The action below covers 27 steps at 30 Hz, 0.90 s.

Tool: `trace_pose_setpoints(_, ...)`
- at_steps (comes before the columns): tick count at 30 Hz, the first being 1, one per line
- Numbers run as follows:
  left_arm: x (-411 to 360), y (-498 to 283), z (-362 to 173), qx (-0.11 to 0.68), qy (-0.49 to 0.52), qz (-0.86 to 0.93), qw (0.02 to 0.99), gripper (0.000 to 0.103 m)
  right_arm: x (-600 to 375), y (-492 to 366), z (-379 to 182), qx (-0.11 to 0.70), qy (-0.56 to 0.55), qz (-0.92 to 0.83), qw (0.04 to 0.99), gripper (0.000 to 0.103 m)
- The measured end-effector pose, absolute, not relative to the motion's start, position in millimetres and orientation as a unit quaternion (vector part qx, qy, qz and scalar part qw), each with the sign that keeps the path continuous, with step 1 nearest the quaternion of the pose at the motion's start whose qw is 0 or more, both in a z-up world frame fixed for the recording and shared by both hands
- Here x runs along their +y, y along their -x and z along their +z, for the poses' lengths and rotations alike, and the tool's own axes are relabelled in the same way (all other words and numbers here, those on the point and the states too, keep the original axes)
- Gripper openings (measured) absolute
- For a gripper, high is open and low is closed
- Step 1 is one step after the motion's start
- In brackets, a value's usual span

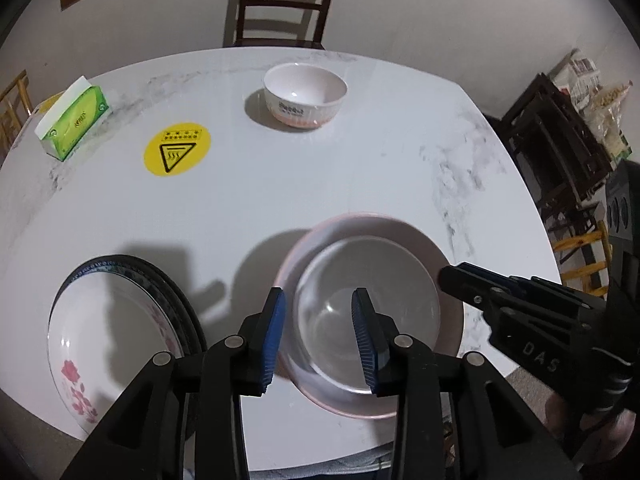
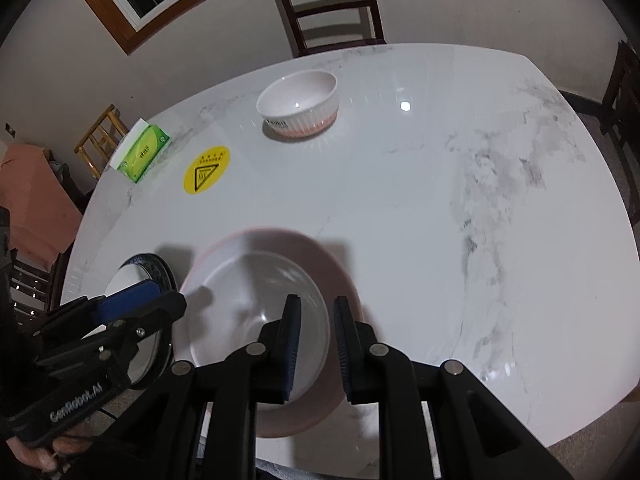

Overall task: Organize plates and bowls
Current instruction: 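Open the left tool to release the 'Dog' bowl and withdraw it, then move the left tool to the white 'Rabbit' bowl and grasp its rim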

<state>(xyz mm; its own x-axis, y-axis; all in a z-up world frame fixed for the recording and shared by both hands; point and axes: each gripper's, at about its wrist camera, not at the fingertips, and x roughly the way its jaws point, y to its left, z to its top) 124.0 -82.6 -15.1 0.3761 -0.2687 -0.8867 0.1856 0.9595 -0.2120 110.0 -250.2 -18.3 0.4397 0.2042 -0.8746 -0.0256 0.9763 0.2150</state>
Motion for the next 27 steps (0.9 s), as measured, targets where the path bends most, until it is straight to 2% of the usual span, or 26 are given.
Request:
trace_pose_setpoints(12, -55.5, -174.2, -17.3, 0.537, 0.052, -0.092, 0.837, 0.034, -271.5, -175.2, -8.5, 0.508, -0.087, 0.085, 0.853, 0.017)
trace_pose_setpoints(27, -38.7, -288.5, -25.3, 0.522, 0.118, -0.061, 0.842, 0.033, -294.3, -291.3, -18.0, 0.483, -0.135, 0.090, 0.861, 0.019)
